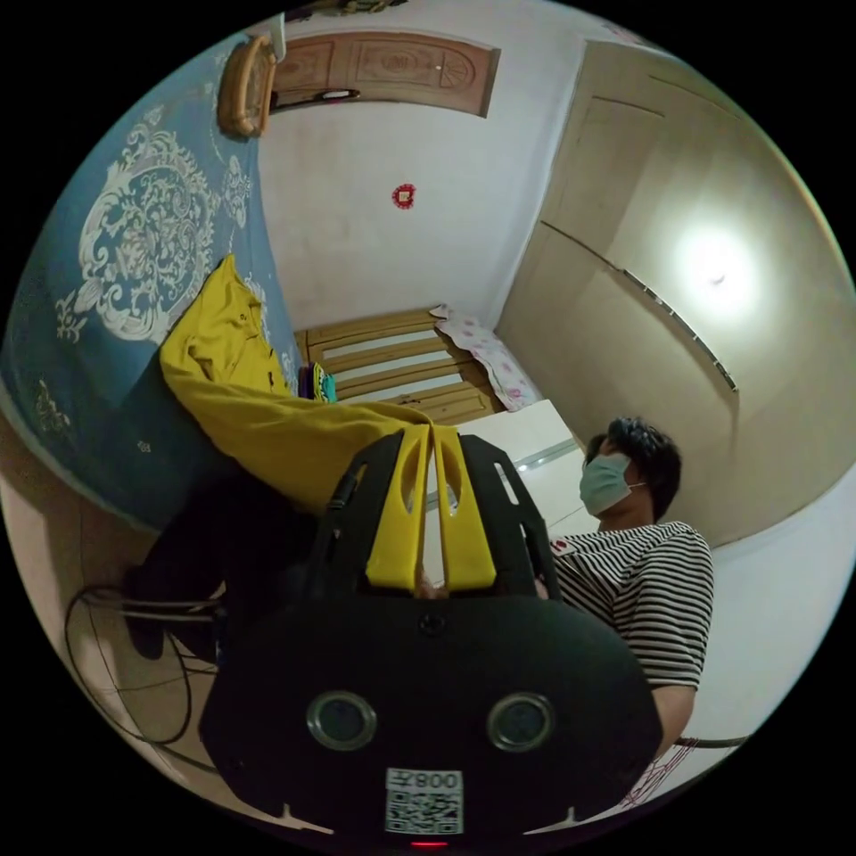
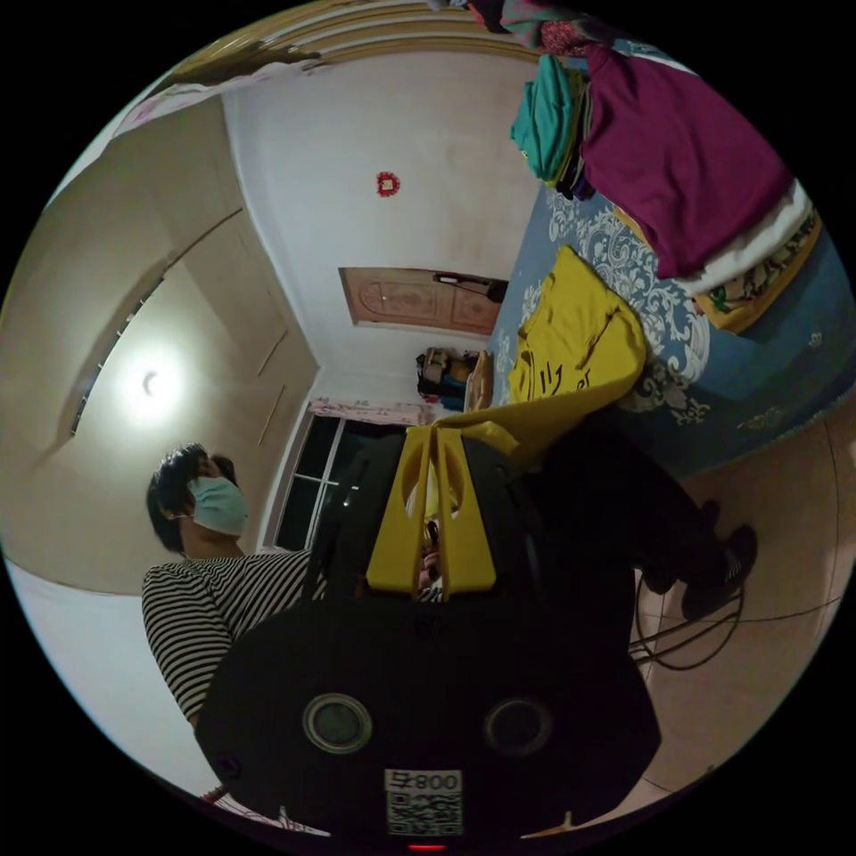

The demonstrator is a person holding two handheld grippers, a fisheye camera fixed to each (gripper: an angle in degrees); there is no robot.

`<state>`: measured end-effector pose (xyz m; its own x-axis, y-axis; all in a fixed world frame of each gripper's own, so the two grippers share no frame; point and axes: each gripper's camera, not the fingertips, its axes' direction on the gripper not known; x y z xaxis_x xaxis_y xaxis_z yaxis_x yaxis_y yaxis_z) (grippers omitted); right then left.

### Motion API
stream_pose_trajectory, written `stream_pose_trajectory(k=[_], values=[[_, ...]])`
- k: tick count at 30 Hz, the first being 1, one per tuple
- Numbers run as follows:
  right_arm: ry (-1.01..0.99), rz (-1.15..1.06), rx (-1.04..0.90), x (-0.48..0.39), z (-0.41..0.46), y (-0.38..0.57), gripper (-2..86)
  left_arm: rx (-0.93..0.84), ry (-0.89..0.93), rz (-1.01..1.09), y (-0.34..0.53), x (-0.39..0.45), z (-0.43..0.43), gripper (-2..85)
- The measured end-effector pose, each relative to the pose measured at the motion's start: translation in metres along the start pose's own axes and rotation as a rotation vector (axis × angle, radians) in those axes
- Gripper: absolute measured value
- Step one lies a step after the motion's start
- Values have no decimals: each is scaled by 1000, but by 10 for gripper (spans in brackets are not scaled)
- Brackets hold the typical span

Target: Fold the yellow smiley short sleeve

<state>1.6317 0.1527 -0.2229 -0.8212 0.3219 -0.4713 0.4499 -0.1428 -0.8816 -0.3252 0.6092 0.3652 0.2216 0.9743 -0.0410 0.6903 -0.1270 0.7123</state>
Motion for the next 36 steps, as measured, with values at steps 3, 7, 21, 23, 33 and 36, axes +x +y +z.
stream_pose_trajectory(k=[3, 7, 21, 23, 33, 36], values=[[10, -23, -3, -4, 24, -41, 4, -7, -8, 20, -42, -15, 29, 6], [44, -66, -42, -12, 64, -108, 5, -24, -38, 52, -111, -42, 75, 5], [233, -43, -117, 27, 240, -392, 6, -37, -215, 21, -368, -195, 252, 7], [262, -37, -131, 37, 265, -426, 6, -56, -253, 15, -409, -225, 283, 8], [464, 43, -175, 114, 393, -578, 12, -75, -441, -84, -536, -365, 378, 19], [590, 33, -220, 129, 433, -610, 17, -68, -528, -122, -562, -402, 399, 38]])
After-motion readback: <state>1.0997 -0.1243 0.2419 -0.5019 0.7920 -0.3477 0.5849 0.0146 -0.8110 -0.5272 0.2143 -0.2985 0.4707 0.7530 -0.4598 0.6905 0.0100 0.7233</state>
